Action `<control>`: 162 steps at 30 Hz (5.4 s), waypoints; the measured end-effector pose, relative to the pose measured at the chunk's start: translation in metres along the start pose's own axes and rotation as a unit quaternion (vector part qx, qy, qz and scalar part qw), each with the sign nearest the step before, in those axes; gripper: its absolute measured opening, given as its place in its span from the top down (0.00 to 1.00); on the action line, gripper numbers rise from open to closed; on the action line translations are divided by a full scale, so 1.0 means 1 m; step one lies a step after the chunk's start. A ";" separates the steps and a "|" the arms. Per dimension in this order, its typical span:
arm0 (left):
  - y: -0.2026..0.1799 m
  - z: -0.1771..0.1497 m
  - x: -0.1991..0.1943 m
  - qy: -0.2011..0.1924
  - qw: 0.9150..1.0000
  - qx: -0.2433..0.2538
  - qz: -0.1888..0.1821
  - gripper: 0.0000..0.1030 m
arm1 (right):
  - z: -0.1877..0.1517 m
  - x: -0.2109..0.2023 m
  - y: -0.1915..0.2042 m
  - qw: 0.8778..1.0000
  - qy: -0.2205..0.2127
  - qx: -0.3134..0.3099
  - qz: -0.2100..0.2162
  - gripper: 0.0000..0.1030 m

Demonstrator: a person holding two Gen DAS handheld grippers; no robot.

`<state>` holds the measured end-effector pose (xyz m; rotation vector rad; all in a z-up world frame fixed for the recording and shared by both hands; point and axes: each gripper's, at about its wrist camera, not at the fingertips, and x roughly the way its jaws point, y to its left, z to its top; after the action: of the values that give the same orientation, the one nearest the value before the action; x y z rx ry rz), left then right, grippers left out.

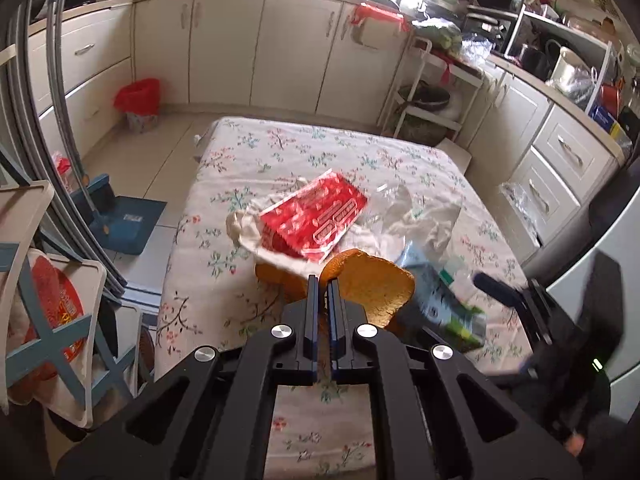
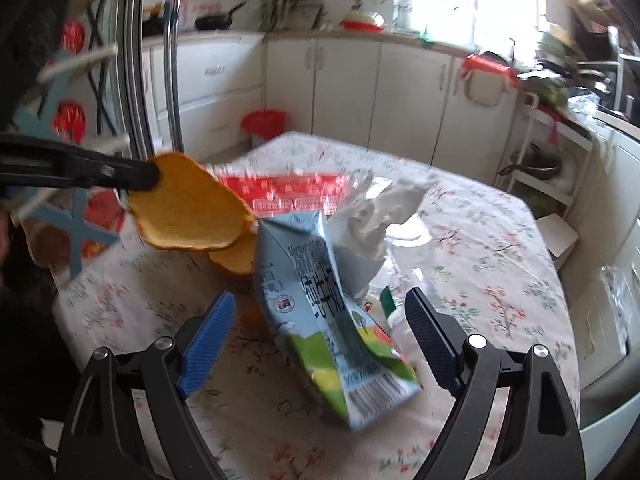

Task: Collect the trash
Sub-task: 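Grasp the orange peel with the left tool while the right tool grasps the milk carton, then carry the orange peel and milk carton to the yellow bucket and drop them, then return both tools to the table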

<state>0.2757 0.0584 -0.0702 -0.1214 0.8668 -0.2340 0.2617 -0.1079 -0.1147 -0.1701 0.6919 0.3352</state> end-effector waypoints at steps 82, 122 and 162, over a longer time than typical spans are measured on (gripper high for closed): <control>-0.360 -0.117 0.035 -0.020 0.961 0.234 -0.149 0.96 | -0.202 -0.150 -0.220 0.912 0.102 0.274 -0.289 0.35; -0.257 -0.098 -0.008 -0.047 0.971 0.233 -0.011 0.22 | -0.141 -0.255 -0.093 0.955 -0.118 0.187 -0.199 0.13; -0.078 -0.078 -0.035 -0.053 0.996 0.022 0.066 0.12 | -0.081 -0.149 0.001 0.989 -0.069 0.075 -0.103 0.12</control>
<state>0.1823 -0.0092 -0.0792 -0.0349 0.7609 -0.1220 0.1057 -0.1649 -0.0793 -0.0741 0.5534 0.0945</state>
